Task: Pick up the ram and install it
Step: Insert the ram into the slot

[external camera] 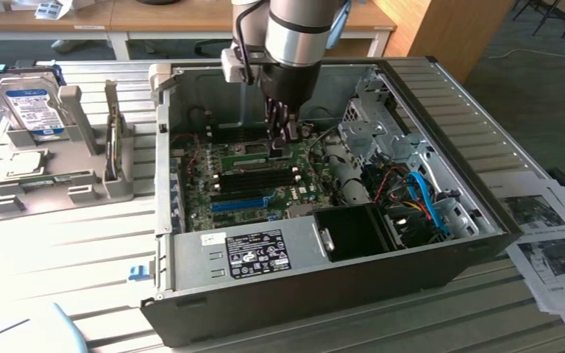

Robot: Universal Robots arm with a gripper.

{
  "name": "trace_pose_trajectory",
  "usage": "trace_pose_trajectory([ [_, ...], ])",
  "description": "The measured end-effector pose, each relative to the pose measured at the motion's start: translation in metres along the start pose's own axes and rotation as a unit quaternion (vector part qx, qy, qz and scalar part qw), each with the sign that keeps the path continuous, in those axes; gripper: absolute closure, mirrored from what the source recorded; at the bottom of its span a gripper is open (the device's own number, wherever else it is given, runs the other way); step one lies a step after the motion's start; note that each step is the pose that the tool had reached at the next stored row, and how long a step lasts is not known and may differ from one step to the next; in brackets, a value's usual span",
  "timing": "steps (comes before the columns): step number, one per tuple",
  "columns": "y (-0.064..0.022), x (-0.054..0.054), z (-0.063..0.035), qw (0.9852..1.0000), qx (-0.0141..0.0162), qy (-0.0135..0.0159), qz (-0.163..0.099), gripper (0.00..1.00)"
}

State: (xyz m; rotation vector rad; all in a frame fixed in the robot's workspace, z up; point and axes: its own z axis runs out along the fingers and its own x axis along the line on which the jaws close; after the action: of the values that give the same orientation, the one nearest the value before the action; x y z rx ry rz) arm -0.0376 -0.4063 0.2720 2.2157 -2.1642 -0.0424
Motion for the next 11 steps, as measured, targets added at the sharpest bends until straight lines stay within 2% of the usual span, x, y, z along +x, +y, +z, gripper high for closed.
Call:
trace_pose_trajectory([
  [11,-0.0006,0.0,0.0118,1.0,0.0,0.0,0.0,0.89],
])
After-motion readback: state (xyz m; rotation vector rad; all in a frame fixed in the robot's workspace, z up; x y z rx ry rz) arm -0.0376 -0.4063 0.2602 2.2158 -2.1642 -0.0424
